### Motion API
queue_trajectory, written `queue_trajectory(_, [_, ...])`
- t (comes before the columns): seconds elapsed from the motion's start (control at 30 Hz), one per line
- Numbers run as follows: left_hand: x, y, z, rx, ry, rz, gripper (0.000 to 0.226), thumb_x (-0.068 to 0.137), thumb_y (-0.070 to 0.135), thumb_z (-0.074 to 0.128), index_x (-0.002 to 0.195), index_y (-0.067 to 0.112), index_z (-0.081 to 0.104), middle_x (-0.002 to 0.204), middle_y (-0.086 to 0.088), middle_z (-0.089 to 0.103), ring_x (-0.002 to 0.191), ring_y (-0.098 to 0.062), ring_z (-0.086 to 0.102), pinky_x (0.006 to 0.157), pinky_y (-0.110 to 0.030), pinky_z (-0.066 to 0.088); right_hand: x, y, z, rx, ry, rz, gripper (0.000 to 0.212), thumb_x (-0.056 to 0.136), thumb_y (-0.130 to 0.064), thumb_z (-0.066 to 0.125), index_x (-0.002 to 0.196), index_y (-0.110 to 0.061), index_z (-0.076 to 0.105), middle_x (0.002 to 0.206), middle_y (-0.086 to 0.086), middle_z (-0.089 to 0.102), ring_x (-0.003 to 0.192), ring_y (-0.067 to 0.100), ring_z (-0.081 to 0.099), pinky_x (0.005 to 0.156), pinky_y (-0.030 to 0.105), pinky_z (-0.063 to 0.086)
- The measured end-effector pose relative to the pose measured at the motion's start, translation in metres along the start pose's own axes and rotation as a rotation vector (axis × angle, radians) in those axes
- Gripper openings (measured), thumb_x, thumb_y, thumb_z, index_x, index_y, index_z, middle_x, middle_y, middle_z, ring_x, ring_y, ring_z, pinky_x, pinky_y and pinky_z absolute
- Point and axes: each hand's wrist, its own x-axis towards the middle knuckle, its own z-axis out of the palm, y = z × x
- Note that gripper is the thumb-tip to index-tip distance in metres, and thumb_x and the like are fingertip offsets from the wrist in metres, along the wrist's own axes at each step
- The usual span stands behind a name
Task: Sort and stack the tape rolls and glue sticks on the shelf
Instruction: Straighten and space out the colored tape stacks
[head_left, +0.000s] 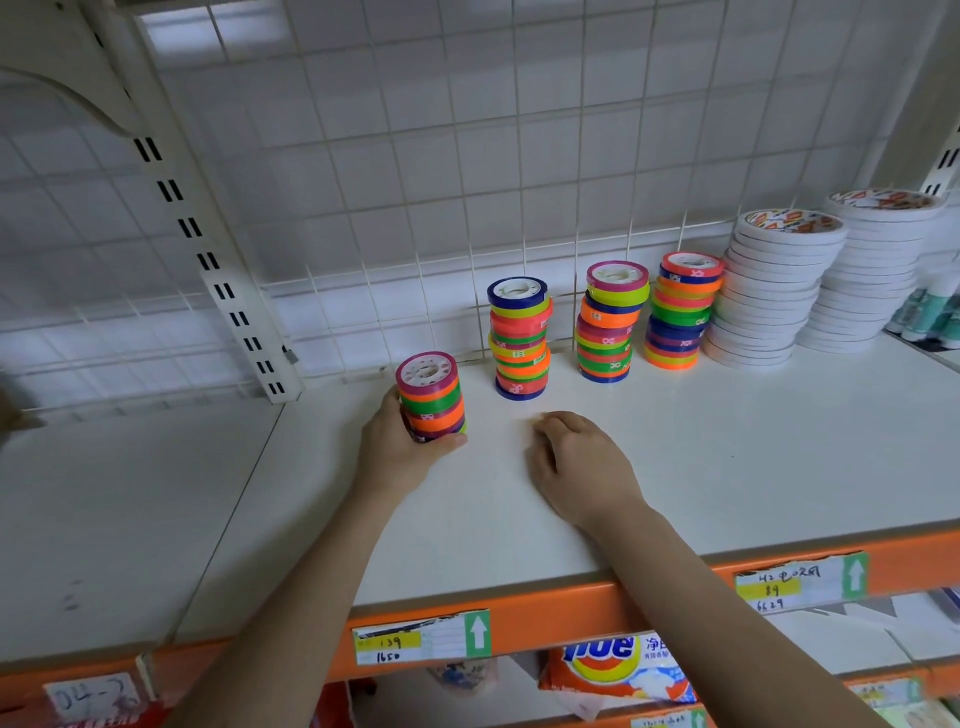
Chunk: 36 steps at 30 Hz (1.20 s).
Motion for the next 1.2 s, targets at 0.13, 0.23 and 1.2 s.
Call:
queue_trajectory(0.13, [0.002,-0.001,0.000,-0.022,-0.005,-0.072,0.059,0.061,0.025,0.086,0.114,0.014,0.062,0.106,0.000,0.069,0.095,-0.014,0.064,0.079,-0.022,0.046,0.000,0.000,0.001,-0.003,0.004,-0.001,0.038,0.098,-0.028,0.036,0.127,-0.011,0.052,0.134,0.002,0.050,0.124,0.017,0.043,0.101,0.022,0.032])
queue_trajectory(0.23, [0.003,-0.001,0.001,-0.033,-0.012,-0.110,0.052,0.063,0.023,0.085,0.109,0.014,0.065,0.103,-0.001,0.069,0.093,-0.015,0.064,0.080,-0.025,0.047,0.000,0.000,0.001,-0.002,0.005,-0.004,0.038,0.098,-0.027,0.036,0.127,-0.010,0.052,0.134,0.002,0.050,0.123,0.018,0.043,0.101,0.023,0.032])
queue_trajectory(1.2, [0.003,0.011,0.002,0.386,0.026,-0.211,0.066,0.054,0.057,0.081,0.107,0.021,0.064,0.112,-0.007,0.060,0.113,-0.026,0.050,0.090,-0.032,0.034,0.000,-0.001,0.000,-0.006,-0.008,-0.003,0.040,0.098,-0.029,0.036,0.132,-0.011,0.049,0.137,0.002,0.049,0.126,0.018,0.043,0.102,0.023,0.033])
